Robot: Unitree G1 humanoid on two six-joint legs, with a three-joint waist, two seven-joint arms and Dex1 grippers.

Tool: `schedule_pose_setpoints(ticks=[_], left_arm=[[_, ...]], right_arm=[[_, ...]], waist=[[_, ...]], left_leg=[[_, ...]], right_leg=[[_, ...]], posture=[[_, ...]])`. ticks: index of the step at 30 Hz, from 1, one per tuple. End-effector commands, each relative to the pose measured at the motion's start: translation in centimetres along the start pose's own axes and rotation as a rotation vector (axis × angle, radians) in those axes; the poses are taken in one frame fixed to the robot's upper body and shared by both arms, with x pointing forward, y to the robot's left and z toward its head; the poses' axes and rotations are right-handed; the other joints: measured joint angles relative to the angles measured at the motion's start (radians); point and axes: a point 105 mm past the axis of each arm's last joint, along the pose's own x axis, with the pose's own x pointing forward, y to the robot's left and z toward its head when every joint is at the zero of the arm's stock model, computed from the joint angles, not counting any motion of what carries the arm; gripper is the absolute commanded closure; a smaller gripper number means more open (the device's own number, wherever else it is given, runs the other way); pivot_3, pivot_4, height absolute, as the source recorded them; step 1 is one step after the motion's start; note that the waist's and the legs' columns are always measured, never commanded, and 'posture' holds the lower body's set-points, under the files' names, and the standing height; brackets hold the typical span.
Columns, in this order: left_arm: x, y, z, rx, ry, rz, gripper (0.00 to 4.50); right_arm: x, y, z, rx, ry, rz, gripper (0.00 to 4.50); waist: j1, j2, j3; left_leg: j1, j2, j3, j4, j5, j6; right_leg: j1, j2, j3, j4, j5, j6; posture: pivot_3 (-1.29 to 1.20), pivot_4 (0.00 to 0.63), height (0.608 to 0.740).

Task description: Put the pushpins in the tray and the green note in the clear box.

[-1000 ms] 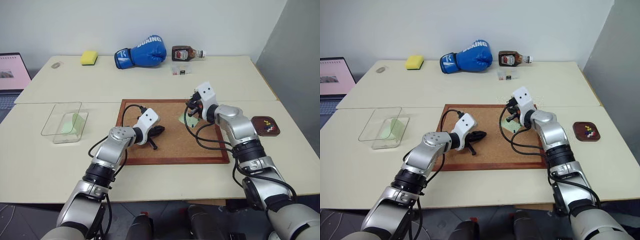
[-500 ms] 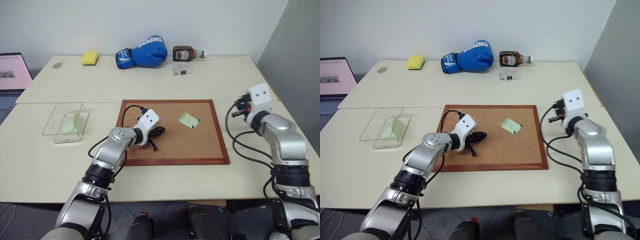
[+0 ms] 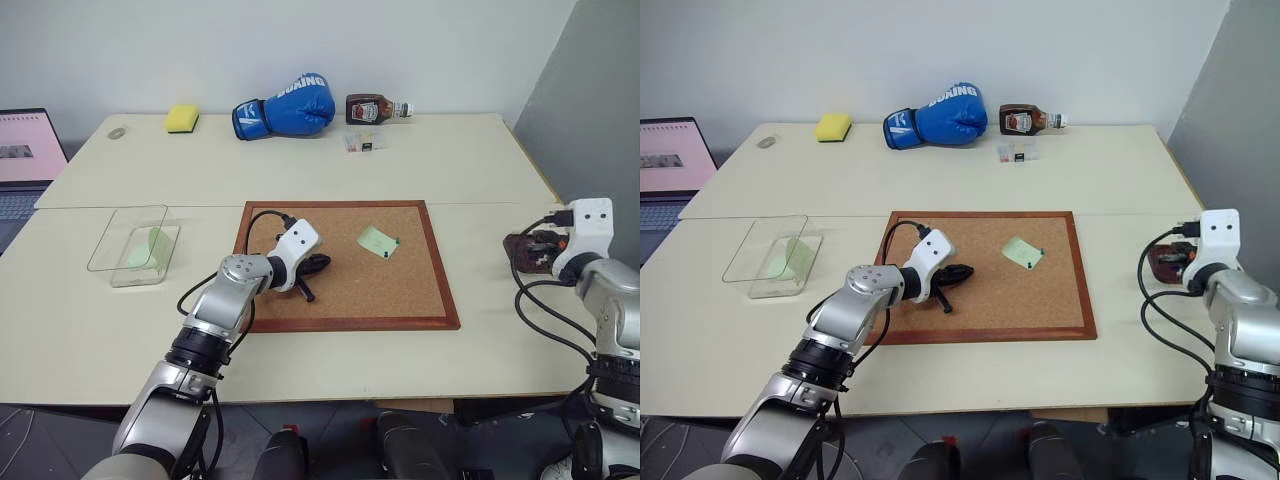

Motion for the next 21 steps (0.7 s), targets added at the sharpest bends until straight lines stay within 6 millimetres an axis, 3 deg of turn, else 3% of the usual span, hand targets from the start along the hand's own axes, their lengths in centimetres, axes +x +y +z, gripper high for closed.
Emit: schedule_pose_setpoints(ticks=[1, 8, 21], left_arm=[[0.5, -1.3, -2.6, -0.031, 0.092, -0.05, 4.5], [0.3, -1.3, -2.8, -0.037, 0.089, -0.042, 4.5], [0.1, -0.9, -2.8, -0.035, 0.087, -0.017, 4.5]], right_arm=[[0.1, -0.9, 1.2, 0.039, -0.051, -0.03, 4.46], [1.0, -1.2, 1.0, 0.083, -0.052, -0.045, 4.46], [1.7, -2.2, 0.7, 0.077, -0.08, -0.108, 1.81]], waist=[[0.0, 0.0, 0.0], [-0.001, 0.0, 0.0], [-0.002, 0.0, 0.0]], left_leg=[[0.0, 0.0, 0.0, 0.0, 0.0, 0.0], [0.0, 0.0, 0.0, 0.0, 0.0, 0.0], [0.0, 0.0, 0.0, -0.001, 0.0, 0.0]], right_leg=[[0.0, 0.0, 0.0, 0.0, 0.0, 0.0], [0.0, 0.0, 0.0, 0.0, 0.0, 0.0], [0.0, 0.0, 0.0, -0.001, 0.0, 0.0]], posture=[[0.0, 0.15, 0.74], [0.0, 0.15, 0.74], [0.0, 0.15, 0.74]])
